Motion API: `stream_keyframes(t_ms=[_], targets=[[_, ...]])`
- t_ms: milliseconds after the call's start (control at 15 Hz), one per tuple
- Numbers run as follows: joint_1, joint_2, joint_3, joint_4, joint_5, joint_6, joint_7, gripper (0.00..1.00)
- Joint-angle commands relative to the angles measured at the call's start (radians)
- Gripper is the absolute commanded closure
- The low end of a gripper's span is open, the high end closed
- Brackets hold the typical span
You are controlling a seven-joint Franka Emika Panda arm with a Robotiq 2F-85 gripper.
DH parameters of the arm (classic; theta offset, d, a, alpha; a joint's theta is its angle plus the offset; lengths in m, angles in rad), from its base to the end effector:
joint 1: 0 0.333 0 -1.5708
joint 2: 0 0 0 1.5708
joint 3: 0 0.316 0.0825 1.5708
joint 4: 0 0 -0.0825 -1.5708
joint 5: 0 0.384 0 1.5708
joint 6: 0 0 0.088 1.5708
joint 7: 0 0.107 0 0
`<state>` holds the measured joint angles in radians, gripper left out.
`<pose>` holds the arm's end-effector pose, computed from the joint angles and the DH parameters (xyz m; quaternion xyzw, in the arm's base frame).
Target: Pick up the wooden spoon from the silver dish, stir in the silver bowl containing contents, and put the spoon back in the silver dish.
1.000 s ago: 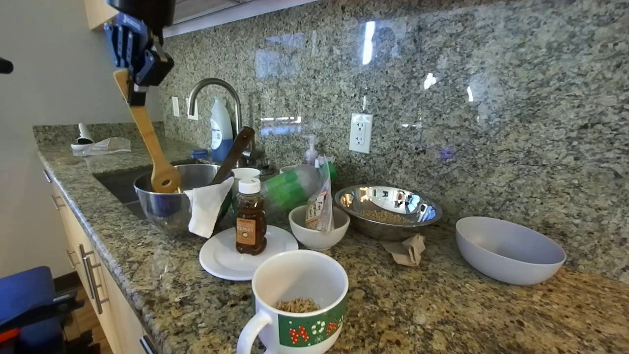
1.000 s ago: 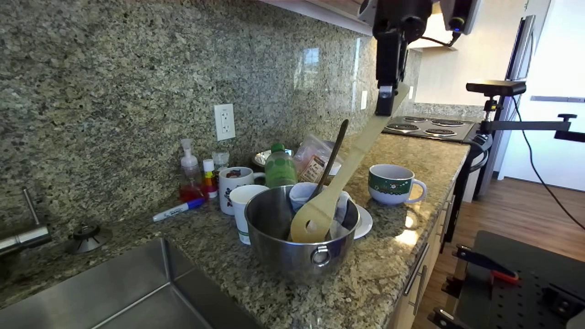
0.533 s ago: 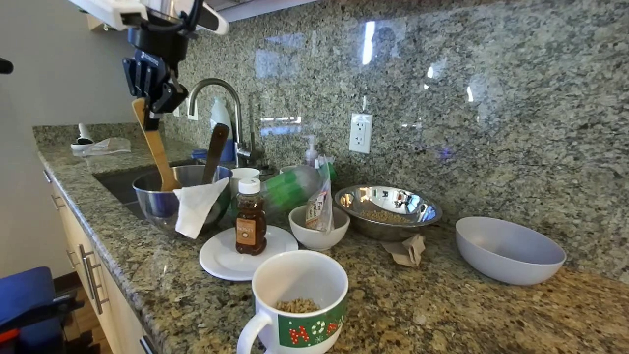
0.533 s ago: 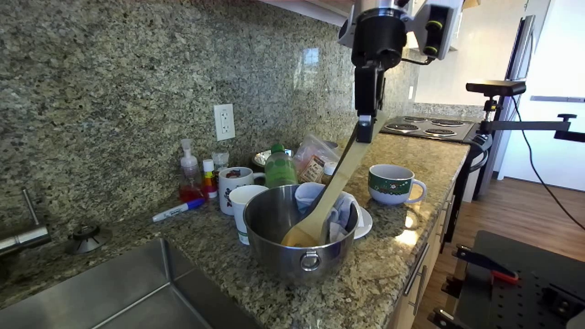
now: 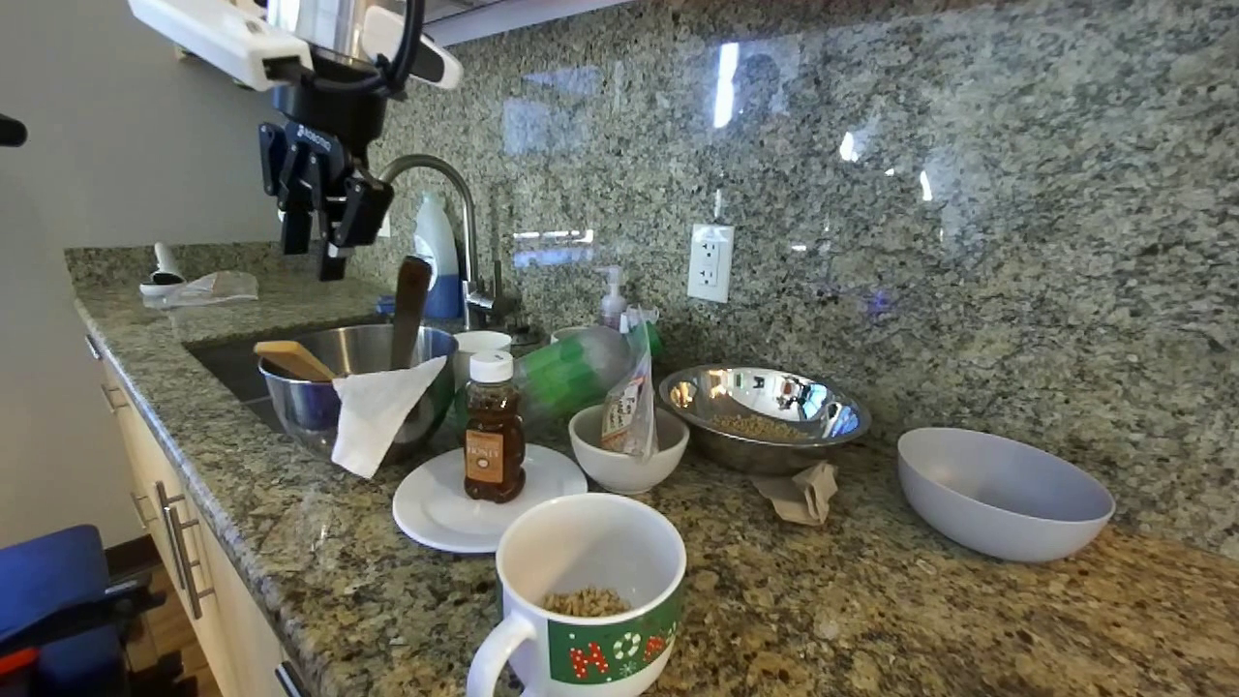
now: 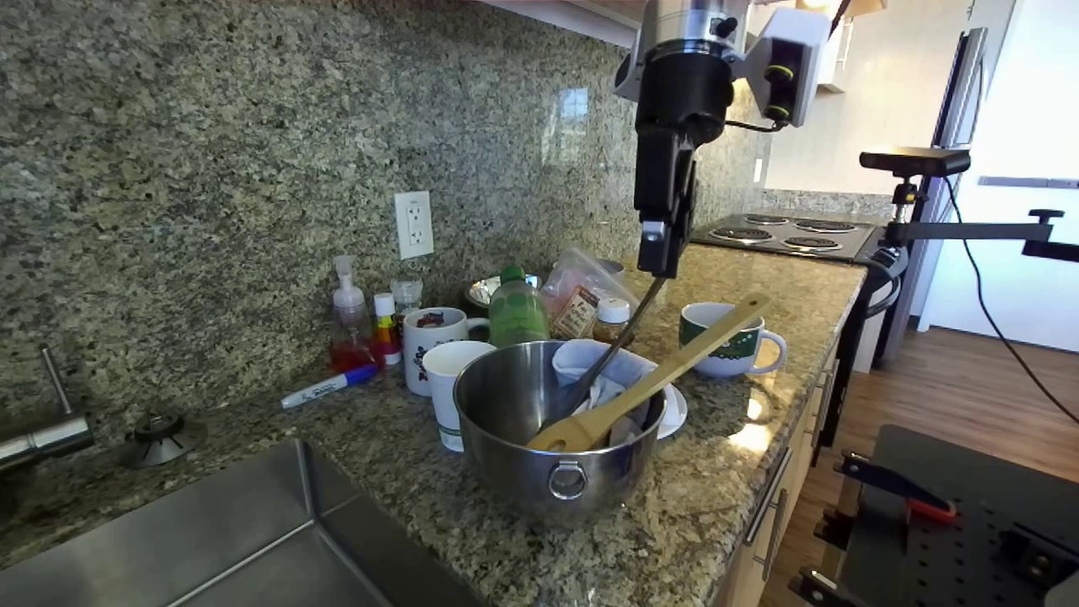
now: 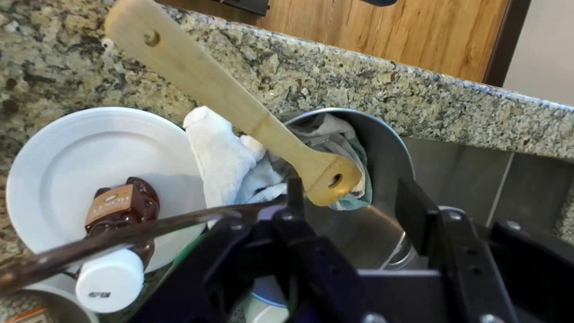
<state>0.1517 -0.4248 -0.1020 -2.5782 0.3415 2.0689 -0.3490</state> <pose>0.3899 0.0375 0.4009 -0.9785 -0.1138 0.0199 0.1709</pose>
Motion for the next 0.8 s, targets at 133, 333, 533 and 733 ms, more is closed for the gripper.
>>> stream_keyframes(t_ms=[133,333,533,733], targets=[[-0.013,0.024,0.016,0.012,0.011,0.037,-0.012,0.00],[-0.023,0.013,0.015,0.031,-0.004,0.033,0.001,0.00],[-0.043,0.000,0.006,0.071,-0.013,0.005,0.018,0.00],[-0.101,-0.009,0.019,0.120,-0.102,-0.018,0.099,0.00]])
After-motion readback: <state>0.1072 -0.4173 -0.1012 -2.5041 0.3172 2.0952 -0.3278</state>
